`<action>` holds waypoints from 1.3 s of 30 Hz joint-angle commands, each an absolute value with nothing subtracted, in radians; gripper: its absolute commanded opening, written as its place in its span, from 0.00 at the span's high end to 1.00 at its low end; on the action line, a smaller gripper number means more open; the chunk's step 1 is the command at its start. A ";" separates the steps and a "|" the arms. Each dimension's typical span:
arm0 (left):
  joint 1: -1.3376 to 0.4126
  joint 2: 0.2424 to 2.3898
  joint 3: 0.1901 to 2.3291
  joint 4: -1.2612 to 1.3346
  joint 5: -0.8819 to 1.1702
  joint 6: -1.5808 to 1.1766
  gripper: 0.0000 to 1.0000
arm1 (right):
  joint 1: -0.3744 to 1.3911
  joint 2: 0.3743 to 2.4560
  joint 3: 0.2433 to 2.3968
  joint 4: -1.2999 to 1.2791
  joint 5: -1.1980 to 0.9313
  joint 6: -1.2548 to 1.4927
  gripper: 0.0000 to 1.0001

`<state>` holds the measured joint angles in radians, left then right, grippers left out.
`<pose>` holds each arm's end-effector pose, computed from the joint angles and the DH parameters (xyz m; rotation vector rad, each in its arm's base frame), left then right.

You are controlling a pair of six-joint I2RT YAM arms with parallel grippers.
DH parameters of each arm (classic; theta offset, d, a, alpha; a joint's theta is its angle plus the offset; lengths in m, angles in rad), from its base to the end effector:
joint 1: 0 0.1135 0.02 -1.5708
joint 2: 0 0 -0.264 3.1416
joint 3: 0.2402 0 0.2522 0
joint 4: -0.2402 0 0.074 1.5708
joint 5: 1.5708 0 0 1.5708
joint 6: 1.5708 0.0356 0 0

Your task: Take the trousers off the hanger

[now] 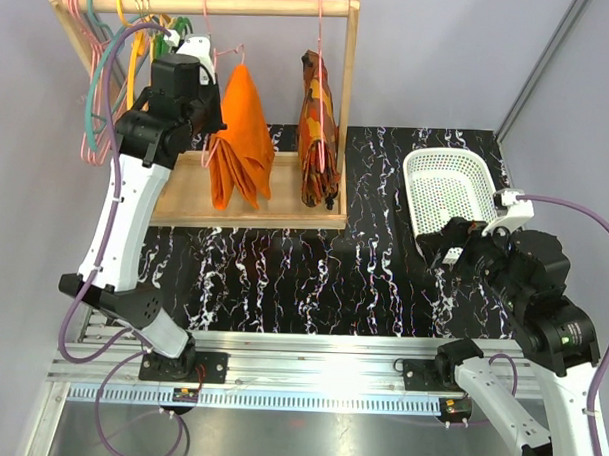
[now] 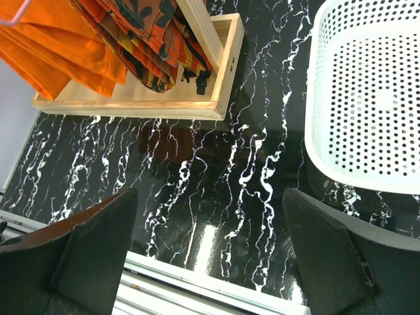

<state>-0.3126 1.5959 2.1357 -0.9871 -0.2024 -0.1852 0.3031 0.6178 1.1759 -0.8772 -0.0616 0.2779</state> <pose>0.2915 -0.0867 0.5077 -0.0002 2.0101 -0.1136 0.0803 0.0274 0.4127 -0.0667 1.9137 0.4528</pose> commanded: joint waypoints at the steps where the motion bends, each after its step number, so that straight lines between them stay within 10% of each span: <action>1: -0.310 1.516 2.155 -0.795 -0.195 -0.190 1.00 | 0.308 0.603 1.160 -0.812 -0.054 0.304 0.01; 39: -0.301 1.522 2.299 -0.577 -0.092 -0.229 1.00 | 0.310 0.641 1.065 -0.787 -0.054 0.287 0.00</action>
